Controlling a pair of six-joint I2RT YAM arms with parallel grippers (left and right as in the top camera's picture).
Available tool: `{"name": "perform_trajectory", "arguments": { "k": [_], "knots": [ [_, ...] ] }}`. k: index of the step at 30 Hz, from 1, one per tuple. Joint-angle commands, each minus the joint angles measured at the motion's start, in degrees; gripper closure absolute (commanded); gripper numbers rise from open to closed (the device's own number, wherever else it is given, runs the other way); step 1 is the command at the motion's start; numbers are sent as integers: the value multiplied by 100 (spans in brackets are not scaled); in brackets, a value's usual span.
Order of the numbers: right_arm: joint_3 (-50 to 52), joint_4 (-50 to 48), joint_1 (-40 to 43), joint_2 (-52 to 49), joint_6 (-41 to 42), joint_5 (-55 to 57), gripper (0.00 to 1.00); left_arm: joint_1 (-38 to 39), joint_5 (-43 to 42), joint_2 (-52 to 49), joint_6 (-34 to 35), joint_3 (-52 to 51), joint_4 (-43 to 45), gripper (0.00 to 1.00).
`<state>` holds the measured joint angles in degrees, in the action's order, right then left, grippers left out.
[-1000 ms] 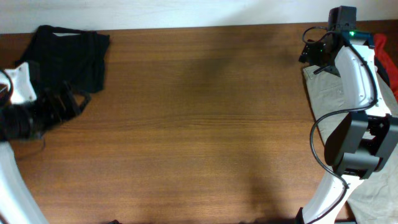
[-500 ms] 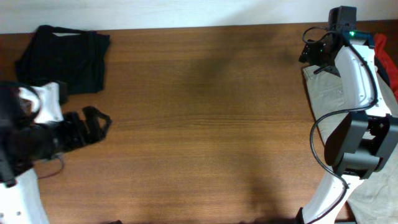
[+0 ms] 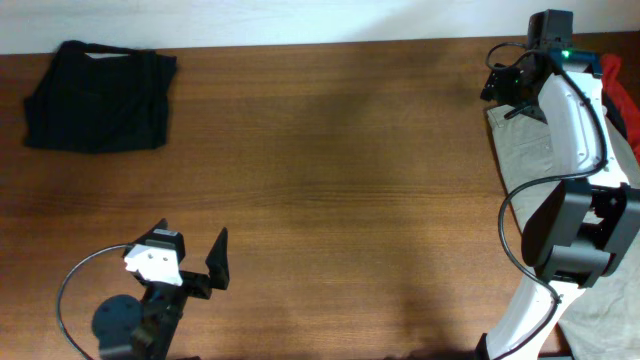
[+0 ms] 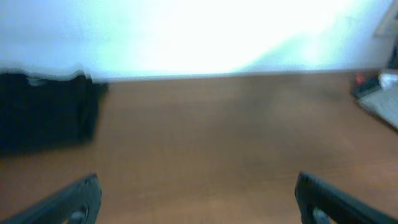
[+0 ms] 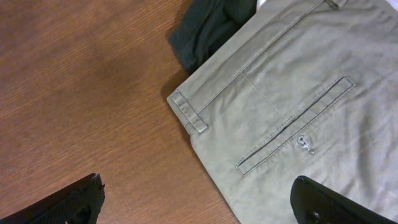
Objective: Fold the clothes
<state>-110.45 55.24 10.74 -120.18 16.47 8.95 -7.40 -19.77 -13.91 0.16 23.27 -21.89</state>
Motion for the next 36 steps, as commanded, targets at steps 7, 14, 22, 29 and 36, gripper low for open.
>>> {"name": "perform_trajectory", "arguments": {
  "k": [7,14,22,29,36],
  "knots": [
    [-17,-2,22,52,57,31,1,219,1163,1362,809,-2063,1886,1],
    [-17,-2,22,52,55,33,1,334,1746,1362,706,-2280,1733,1],
    [-17,-2,22,52,57,33,1,334,1749,1362,706,-2277,1735,1],
    [-17,-2,22,52,55,33,1,334,1749,1362,706,-2277,1735,1],
    [-17,-2,-262,470,55,33,1,334,1749,1362,706,-2277,1735,1]
  ]
}}
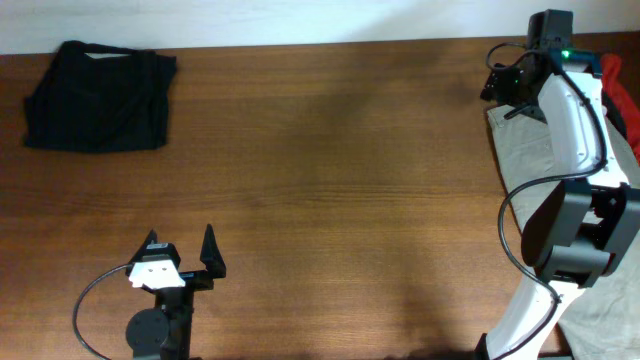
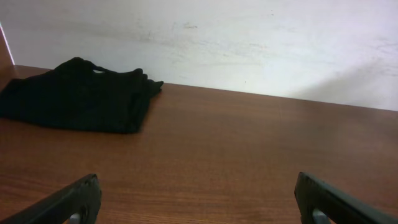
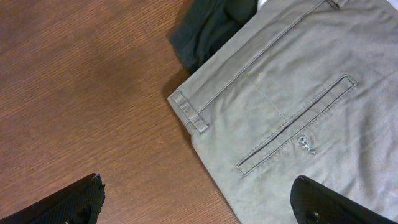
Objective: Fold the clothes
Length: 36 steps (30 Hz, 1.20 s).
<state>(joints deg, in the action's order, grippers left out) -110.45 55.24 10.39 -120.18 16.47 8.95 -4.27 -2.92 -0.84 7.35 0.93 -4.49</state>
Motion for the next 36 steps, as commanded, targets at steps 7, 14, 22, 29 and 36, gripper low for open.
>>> {"name": "perform_trajectory", "arguments": {
  "k": [7,14,22,29,36],
  "knots": [
    [-17,0,-1519,2564,55,31,1,22,63,55,-13,-44,-4,1],
    [9,133,-2234,3700,52,74,1,22,63,55,-13,-44,-4,1],
    [3379,-1513,-2238,5447,57,48,1,22,63,55,-13,-44,-4,1],
    [8352,-4505,-2033,8802,57,31,1,22,63,55,-13,-44,-4,1],
    [10703,-5379,-1556,11346,251,-481,1,22,63,55,-13,-44,-4,1]
  ]
}}
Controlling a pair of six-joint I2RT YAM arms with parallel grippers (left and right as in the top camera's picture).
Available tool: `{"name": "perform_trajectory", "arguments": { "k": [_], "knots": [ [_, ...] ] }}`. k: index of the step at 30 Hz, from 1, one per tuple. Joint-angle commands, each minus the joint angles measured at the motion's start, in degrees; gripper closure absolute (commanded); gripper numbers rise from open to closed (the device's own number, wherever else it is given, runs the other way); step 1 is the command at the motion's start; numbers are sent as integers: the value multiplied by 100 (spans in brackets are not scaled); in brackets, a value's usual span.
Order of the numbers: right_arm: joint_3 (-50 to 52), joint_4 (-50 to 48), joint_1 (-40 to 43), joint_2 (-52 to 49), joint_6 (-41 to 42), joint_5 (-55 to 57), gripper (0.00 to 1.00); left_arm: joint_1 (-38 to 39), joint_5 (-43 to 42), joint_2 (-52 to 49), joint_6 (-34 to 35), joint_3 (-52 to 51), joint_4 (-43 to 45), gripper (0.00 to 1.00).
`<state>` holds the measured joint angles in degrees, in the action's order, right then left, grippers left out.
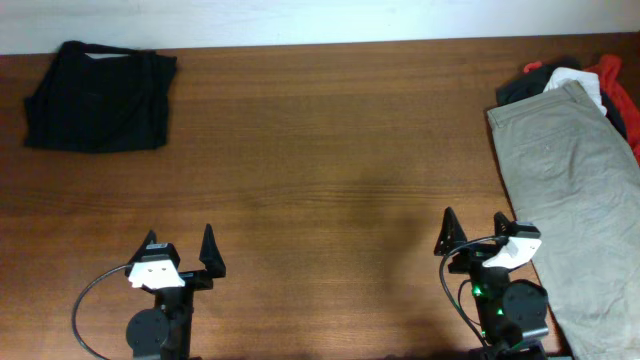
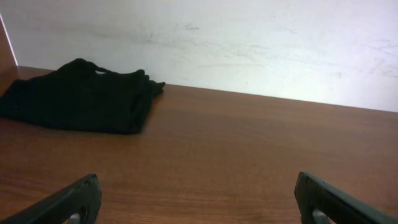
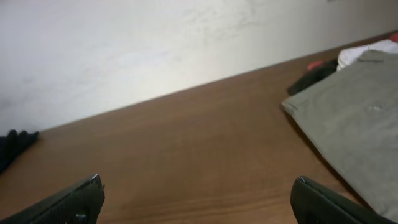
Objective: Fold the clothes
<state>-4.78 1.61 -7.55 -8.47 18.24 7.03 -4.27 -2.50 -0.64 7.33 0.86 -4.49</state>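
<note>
Khaki trousers lie spread flat along the table's right edge, also in the right wrist view as trousers. A folded black garment rests at the far left corner, seen again as a black garment. My left gripper stands open near the front edge at the left, holding nothing. Near the front edge at the right, just left of the trousers, my right gripper is open and holds nothing.
A heap of dark, white and red clothes lies at the far right corner behind the trousers. A white wall runs along the table's back edge. Bare brown wood spans the middle.
My right arm was stretched out with its gripper over the trousers' waistband at the far right; now it is folded back by the front edge, open. The left arm has not moved.
First my left gripper was open near the front left, turned askew, and the right hung open over the trousers' waistband. Then the left sat squared up facing the back wall. Now the right sits likewise at the front right. The clothes lie as before.
</note>
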Motion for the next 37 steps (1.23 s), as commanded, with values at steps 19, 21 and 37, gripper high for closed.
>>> {"name": "perform_trajectory", "arguments": {
  "k": [19,21,37],
  "knots": [
    [446,293,697,826,-188,-680,1,22,22,35,-11,-37,-4,1],
    [446,293,697,826,-188,-680,1,22,22,35,-11,-37,-4,1],
    [446,293,697,826,-188,-680,1,22,22,35,-11,-37,-4,1]
  ]
}}
